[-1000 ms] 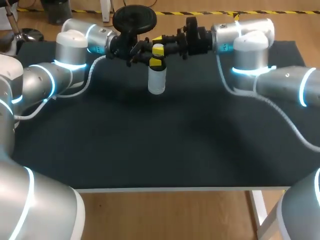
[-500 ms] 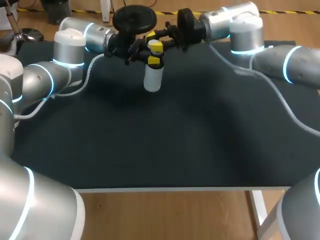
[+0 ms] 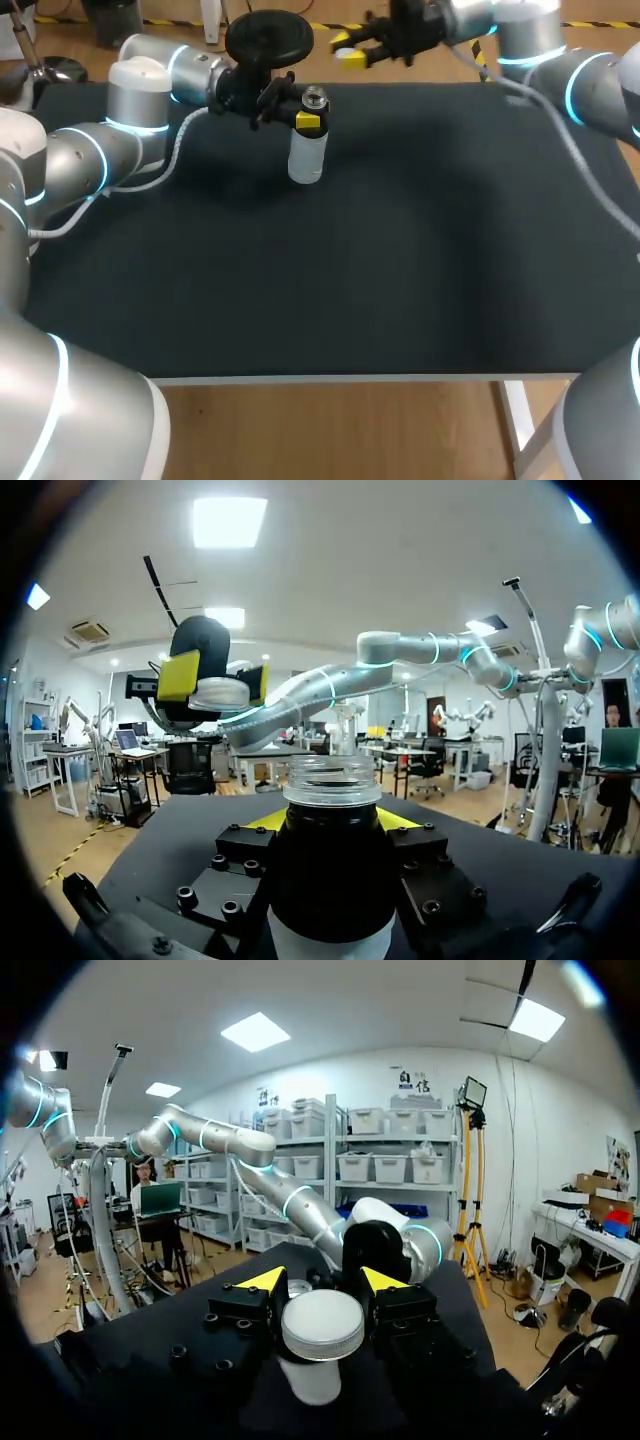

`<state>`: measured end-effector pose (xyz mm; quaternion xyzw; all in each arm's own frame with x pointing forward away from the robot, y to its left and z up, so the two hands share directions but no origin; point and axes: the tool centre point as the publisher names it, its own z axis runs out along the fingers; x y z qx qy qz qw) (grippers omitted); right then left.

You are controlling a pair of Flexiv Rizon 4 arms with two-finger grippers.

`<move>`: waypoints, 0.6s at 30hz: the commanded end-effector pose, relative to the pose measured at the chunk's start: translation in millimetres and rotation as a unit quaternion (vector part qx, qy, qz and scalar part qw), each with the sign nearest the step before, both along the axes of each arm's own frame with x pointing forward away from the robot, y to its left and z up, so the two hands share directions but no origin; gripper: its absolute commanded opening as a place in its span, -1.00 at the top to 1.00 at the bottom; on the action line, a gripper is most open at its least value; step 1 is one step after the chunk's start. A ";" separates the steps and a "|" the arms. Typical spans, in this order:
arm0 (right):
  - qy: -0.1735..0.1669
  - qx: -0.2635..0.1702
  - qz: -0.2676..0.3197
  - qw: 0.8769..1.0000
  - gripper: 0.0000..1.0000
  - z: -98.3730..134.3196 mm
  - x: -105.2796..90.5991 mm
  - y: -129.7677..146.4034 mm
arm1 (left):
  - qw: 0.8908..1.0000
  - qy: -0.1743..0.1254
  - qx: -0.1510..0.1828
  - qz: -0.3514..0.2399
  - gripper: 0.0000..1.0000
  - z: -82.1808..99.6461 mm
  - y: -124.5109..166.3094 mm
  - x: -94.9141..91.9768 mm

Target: Unscrew the bottle cap

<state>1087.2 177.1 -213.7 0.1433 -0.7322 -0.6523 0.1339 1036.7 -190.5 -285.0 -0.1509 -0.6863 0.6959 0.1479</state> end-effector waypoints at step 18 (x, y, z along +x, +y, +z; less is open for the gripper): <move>0.032 -0.096 -0.358 0.928 1.00 -114.0 27.1 -160.0 | 1.000 0.000 -0.001 -0.006 1.00 -1.6 -0.5 5.6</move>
